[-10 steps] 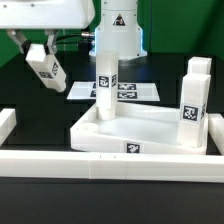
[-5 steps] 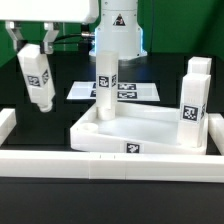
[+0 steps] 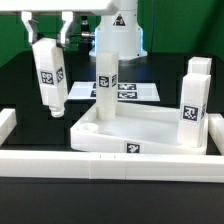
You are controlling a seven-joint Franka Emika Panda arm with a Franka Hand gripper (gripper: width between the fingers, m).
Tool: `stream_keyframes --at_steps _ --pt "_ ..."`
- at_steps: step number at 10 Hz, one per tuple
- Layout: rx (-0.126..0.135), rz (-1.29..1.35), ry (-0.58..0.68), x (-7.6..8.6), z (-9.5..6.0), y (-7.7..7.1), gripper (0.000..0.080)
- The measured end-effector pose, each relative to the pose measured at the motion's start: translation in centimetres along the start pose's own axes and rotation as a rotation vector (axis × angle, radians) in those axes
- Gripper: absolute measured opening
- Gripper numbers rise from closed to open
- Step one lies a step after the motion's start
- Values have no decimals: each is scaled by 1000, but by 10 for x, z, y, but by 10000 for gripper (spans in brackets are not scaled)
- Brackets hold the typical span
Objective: Assemble desk
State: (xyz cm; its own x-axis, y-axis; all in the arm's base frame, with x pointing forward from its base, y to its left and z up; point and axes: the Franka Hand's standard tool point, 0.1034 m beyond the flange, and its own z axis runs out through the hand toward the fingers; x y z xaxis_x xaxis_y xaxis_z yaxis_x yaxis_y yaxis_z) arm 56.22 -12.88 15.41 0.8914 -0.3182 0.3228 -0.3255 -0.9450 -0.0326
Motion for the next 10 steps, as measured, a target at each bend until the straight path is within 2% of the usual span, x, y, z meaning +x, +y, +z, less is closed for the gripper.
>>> stream_keyframes --at_steps 3,5,6,8,9,10 --pt "-1 5 -2 0 1 0 290" --pt "23 -6 10 10 -7 -40 290" --pt "31 -5 17 13 -9 -47 290" --pt "23 -7 31 13 -7 -46 290" --pt "17 -10 69 17 -8 -45 290" --pt "1 -14 154 19 -9 -44 290"
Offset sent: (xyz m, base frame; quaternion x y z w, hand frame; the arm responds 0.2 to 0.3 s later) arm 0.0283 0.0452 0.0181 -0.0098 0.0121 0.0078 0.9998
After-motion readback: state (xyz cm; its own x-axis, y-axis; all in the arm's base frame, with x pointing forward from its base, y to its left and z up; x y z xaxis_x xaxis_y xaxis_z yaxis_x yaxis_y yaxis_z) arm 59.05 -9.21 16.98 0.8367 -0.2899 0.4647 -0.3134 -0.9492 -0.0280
